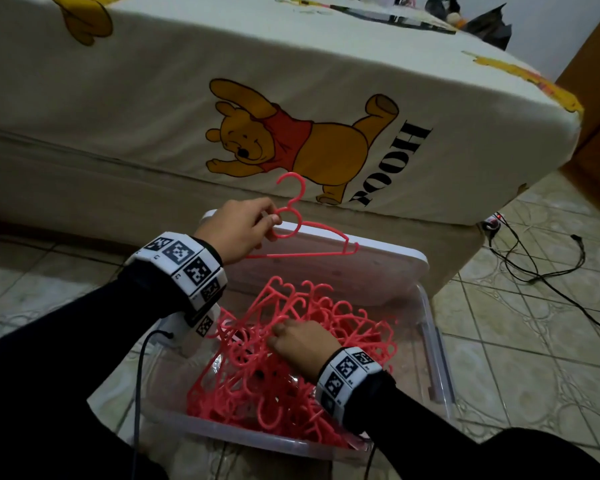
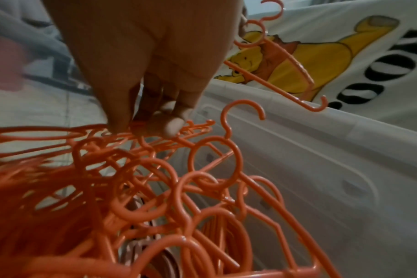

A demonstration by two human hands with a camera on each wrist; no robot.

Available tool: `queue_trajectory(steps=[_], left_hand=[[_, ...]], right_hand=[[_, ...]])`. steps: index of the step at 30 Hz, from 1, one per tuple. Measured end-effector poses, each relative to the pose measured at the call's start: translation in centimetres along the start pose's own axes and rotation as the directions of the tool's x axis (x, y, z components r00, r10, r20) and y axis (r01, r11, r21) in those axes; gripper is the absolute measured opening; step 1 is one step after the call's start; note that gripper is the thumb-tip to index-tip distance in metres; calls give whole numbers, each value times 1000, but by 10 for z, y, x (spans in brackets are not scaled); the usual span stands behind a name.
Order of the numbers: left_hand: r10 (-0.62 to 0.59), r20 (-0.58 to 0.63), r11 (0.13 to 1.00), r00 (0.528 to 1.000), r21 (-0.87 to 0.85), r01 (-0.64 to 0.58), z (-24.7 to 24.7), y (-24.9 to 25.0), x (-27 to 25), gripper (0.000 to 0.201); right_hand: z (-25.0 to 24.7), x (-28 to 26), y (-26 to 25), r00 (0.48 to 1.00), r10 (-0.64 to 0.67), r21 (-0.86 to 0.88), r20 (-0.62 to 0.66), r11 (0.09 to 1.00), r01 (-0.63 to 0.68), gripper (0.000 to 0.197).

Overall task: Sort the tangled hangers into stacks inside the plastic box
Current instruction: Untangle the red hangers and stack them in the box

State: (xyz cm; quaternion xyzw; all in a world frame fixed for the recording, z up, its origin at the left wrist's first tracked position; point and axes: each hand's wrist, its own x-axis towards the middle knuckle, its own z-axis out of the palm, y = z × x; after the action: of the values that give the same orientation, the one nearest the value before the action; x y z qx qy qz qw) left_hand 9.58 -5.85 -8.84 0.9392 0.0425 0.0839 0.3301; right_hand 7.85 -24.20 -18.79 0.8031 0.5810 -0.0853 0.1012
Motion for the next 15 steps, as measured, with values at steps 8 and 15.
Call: queue_trajectory(steps=[8, 15], left_hand=[[-4, -61, 999, 998, -38, 2, -3, 0, 1, 10], [20, -130, 993, 991, -112, -35, -6, 1, 4, 10]], right_hand=[[-10, -1, 14, 967, 174, 235, -187, 963, -128, 28], [-33, -9, 36, 851, 423, 475, -311, 845, -246, 15]])
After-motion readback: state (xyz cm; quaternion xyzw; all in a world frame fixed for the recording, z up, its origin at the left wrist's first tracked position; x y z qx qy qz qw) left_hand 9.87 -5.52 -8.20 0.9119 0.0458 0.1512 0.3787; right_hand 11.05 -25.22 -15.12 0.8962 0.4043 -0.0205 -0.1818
